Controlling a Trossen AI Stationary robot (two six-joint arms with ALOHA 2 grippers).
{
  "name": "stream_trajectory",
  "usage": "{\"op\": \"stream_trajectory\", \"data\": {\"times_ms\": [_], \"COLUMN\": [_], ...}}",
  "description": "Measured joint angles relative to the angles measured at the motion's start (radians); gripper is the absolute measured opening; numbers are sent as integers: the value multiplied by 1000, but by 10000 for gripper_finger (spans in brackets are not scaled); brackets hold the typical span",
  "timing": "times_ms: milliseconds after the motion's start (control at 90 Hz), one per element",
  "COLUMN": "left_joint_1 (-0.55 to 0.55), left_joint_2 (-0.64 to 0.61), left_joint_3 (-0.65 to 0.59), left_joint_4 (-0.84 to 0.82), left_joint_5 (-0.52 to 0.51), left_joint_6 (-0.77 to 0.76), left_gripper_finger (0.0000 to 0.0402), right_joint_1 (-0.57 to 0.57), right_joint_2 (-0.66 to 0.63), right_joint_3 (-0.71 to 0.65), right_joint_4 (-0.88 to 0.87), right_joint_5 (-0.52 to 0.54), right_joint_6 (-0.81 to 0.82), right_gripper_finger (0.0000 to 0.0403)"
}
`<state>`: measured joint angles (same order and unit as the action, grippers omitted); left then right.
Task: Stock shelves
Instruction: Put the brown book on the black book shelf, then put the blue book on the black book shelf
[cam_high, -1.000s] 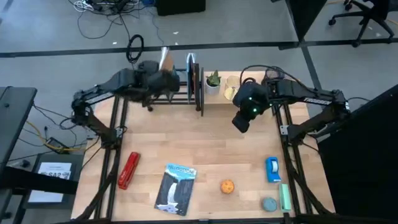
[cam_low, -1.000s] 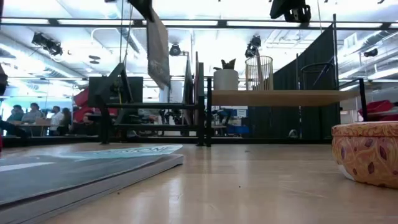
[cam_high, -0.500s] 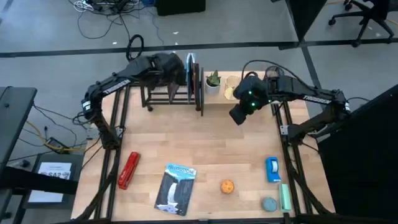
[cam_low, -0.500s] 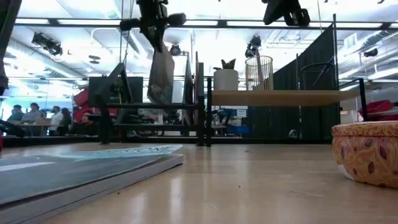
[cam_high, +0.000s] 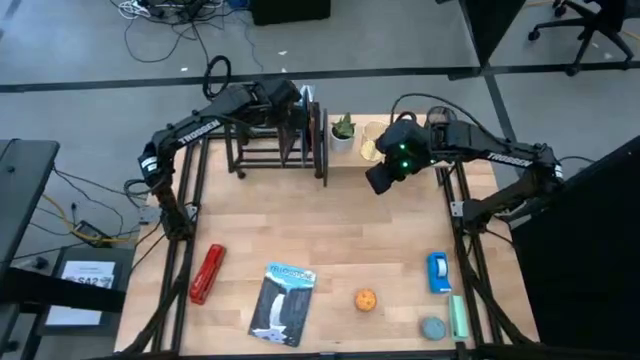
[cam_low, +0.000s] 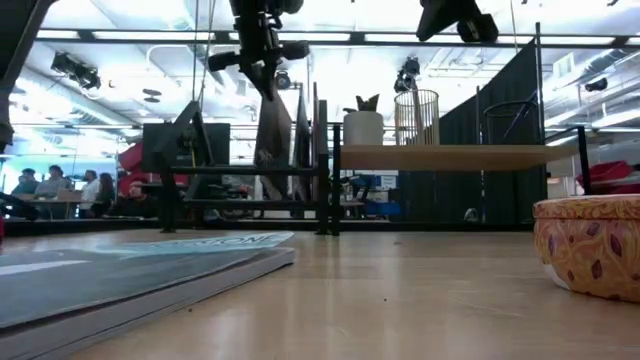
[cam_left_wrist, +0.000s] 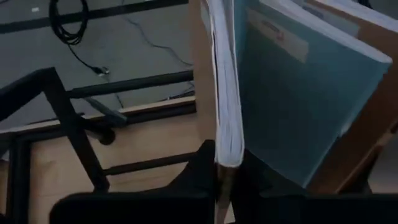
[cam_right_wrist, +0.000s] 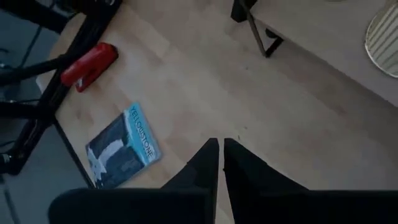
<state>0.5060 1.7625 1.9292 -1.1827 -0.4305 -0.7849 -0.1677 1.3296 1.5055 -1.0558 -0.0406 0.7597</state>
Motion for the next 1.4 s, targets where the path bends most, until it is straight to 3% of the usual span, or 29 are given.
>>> {"op": "stream_trajectory", "data": {"times_ms": [700,1400], "left_joint_1": [10,10], "left_joint_2": [12,5], "left_joint_3": [-1,-1], "left_joint_4": [139,248], "left_joint_5": [98,161], "left_joint_6": [-59,-1], "left_gripper_finger": [40,154], "right_joint_1": [0,0], "right_joint_2": [0,0], "right_joint_3": [0,0], "right_joint_4": [14,14], "right_joint_5": [0,-5], "right_joint_6": [-20,-37], "right_gripper_finger": [0,0]}}
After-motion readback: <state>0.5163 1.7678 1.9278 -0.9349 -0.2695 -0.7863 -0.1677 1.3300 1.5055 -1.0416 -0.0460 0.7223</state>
